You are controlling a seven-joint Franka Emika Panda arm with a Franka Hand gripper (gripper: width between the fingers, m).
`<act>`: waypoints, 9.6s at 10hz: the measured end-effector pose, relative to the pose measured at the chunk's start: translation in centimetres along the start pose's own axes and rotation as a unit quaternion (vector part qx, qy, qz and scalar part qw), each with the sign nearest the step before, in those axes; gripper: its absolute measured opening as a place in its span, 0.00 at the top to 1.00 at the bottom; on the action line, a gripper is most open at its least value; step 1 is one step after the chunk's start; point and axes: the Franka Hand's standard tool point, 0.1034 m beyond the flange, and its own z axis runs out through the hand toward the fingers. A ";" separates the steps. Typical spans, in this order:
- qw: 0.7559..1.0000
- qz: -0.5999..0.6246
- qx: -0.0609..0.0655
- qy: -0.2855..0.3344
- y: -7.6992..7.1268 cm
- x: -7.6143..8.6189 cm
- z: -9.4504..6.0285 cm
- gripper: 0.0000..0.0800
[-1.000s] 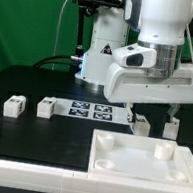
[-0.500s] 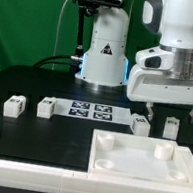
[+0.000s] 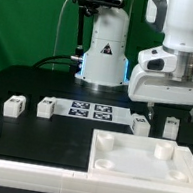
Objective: Assemble one leg
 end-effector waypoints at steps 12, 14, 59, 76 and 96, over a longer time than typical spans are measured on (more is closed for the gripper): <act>0.959 0.010 -0.015 -0.282 -1.4 -0.9 3.0 0.19; 0.960 0.011 -0.015 -0.280 -1.3 -0.8 3.4 0.22; 0.932 -0.093 -0.006 0.349 3.7 20.5 -10.0 0.64; 0.916 -0.081 -0.010 0.393 5.1 20.8 -7.6 0.19; 0.996 -0.037 0.037 0.070 4.7 22.3 -9.2 0.22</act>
Offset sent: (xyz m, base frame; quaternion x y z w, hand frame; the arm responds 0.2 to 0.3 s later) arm -0.0065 0.0092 -0.0012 -0.0103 -0.2634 0.0143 0.9645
